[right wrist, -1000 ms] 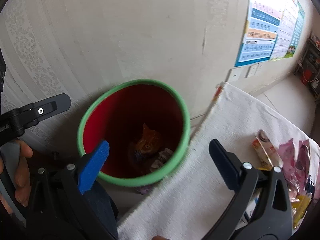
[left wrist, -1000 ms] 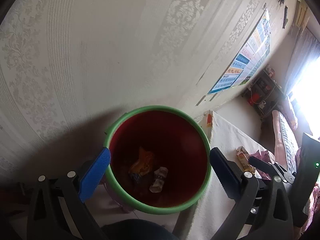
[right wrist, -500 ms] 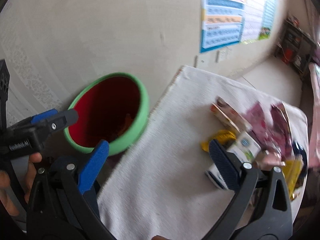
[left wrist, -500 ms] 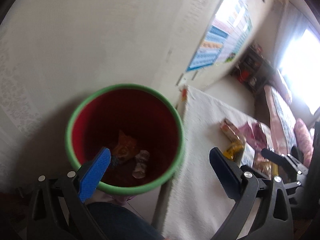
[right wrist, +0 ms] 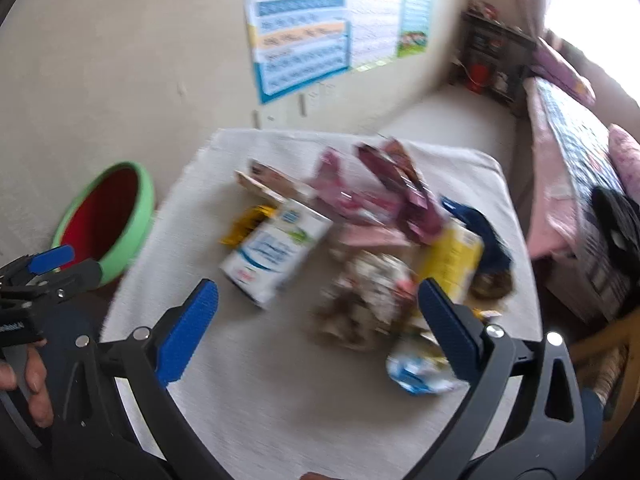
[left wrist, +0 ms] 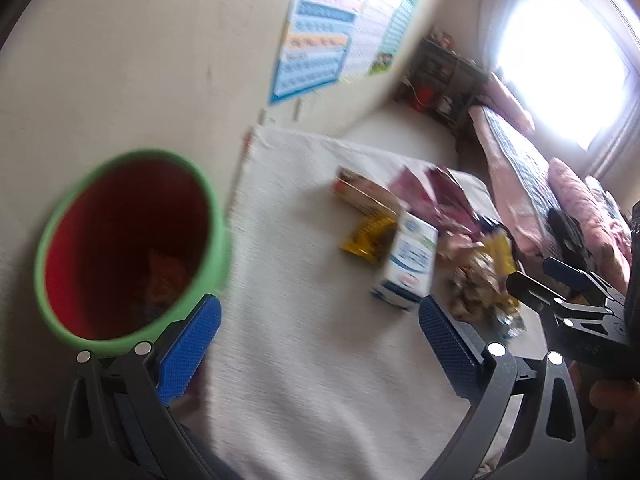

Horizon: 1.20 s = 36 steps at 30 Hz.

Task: Collect trash
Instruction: 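Move both open tools back over the trash pile, then grasp the white milk carton with the left tool while the right tool grasps the yellow box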

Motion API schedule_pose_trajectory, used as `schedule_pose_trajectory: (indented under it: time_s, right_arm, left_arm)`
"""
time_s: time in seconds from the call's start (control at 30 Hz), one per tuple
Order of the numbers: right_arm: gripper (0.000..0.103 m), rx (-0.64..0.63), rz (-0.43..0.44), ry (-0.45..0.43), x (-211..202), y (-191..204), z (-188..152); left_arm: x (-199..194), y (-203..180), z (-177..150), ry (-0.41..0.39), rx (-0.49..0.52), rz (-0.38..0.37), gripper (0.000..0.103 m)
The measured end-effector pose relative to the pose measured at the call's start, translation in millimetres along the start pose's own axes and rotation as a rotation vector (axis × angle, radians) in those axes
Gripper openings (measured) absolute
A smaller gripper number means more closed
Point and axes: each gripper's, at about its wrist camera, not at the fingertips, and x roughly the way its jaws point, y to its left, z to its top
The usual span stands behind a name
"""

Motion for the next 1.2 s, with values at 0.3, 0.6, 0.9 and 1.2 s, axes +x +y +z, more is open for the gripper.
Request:
schedule_pose_trajectory:
  time_s: [0.3, 0.6, 0.9, 1.2]
  right_arm:
    - [0.098, 0.144, -0.087, 0.015, -4.3, -72.3, -13.4]
    - [0.098, 0.203, -0.101, 0.066, 10.9, -107.0, -7.2]
    - [0.098, 0.228, -0.078, 0.119, 35.9, -118.0, -4.1]
    - [0.097, 0.226, -0.076, 0.163, 58.4, -121.1, 4.8]
  left_arm:
    - [26.6, -65.8, 7.1, 0.097, 0.155, -0.089, 0.095]
    - [50.4, -97.7, 15.6, 0.144, 0.224, -0.111, 0.095]
    - [78.1, -101.7, 26.8, 0.184, 0.220, -0.095, 0.094]
    - [118.9, -100.6, 30.8, 0.269, 0.217, -0.071, 0.080]
